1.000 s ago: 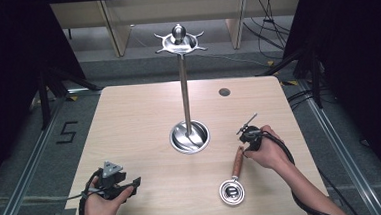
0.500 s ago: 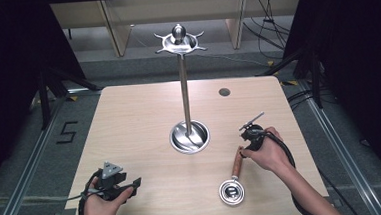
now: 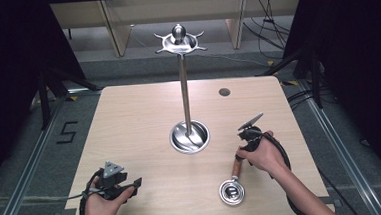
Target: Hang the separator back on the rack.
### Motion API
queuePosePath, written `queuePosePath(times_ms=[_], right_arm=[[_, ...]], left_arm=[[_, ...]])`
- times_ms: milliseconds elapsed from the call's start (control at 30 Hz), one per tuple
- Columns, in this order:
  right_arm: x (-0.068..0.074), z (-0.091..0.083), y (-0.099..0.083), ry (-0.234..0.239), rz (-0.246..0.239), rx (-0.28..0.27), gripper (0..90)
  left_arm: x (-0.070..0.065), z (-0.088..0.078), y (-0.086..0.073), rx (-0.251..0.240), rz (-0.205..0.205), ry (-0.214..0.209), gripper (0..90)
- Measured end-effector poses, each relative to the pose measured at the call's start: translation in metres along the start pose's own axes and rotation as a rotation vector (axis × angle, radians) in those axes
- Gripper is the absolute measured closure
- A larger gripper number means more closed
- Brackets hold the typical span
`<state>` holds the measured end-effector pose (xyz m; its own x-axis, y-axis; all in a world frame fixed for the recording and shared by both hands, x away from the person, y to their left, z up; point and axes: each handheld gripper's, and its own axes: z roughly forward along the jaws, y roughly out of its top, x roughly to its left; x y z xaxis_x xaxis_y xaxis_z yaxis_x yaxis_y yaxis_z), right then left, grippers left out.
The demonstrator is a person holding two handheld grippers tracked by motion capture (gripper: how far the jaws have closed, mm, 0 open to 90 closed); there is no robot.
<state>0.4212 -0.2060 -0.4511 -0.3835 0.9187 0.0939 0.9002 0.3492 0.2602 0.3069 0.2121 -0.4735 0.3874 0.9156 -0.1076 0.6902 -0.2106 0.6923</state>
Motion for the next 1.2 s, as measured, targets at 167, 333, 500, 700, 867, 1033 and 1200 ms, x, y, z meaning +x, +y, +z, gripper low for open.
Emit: queuePosePath(times_ms=[167, 333, 500, 700, 867, 1033, 1200], right_arm=[[0.005, 0.004, 0.000, 0.024, 0.047, 0.020, 44.6], [0.010, 0.008, -0.001, 0.006, 0.020, 0.043, 44.7], [0.011, 0.008, -0.005, 0.029, -0.020, 0.017, 44.8], [0.016, 0.010, -0.010, 0.045, -0.020, 0.012, 45.6], [0.016, 0.014, -0.013, 0.049, -0.019, -0.007, 46.0], [0.020, 0.016, -0.014, 0.050, -0.023, 0.020, 45.9], [0.021, 0.020, -0.014, 0.040, -0.017, 0.024, 48.2]], left_arm=[[0.003, -0.003, 0.000, 0.028, 0.031, -0.003, 41.0], [0.001, 0.000, 0.000, 0.014, 0.009, -0.007, 40.9], [0.003, -0.002, 0.000, 0.031, 0.030, -0.002, 40.8], [0.001, -0.001, -0.001, 0.027, 0.030, -0.008, 40.9], [0.002, 0.000, -0.001, 0.026, 0.033, -0.007, 40.9], [0.001, 0.001, -0.001, 0.023, 0.024, -0.011, 40.8], [0.001, 0.000, -0.001, 0.030, 0.021, -0.015, 40.8]])
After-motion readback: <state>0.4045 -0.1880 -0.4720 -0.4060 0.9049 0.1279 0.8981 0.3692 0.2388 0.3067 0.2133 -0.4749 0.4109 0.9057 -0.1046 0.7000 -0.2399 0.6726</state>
